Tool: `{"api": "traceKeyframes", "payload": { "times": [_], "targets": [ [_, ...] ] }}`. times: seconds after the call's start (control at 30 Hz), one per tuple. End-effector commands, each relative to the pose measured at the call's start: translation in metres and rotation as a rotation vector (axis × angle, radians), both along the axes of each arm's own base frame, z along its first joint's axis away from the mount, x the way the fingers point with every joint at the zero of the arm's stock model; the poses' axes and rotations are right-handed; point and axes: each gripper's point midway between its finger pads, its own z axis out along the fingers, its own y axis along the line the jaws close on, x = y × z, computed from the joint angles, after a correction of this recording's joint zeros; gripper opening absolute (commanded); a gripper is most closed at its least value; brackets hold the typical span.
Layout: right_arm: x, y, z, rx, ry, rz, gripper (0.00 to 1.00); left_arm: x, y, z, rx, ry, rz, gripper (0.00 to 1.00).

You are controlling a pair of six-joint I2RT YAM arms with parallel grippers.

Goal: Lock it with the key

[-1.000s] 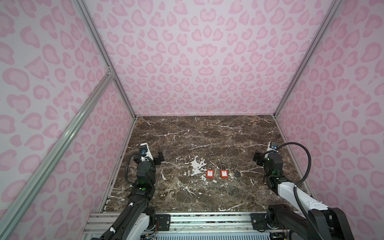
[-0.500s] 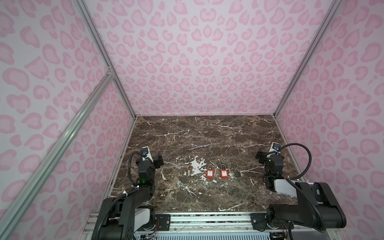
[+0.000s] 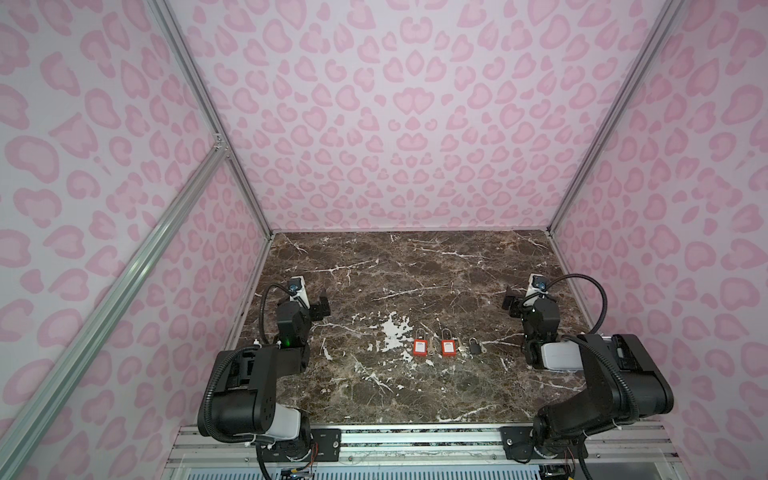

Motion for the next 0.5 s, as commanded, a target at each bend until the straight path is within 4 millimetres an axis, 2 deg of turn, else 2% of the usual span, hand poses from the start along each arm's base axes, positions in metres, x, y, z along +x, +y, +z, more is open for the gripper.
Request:
{"api": "traceKeyframes", "payload": {
  "times": [0.0, 0.47],
  "targets": [
    [-0.0023, 0.0010, -0.0096, -0.020, 0.040, 0.007, 0.99, 0.0021, -0.0021, 0.0017, 0.008, -0.005, -0.011, 0.98],
    [-0.0023, 0.0007, -0.0107, -0.018, 0.054, 0.006, 0.99, 0.0025, -0.0021, 0.0021, 0.009, -0.004, -0.010, 0.98]
  ]
}}
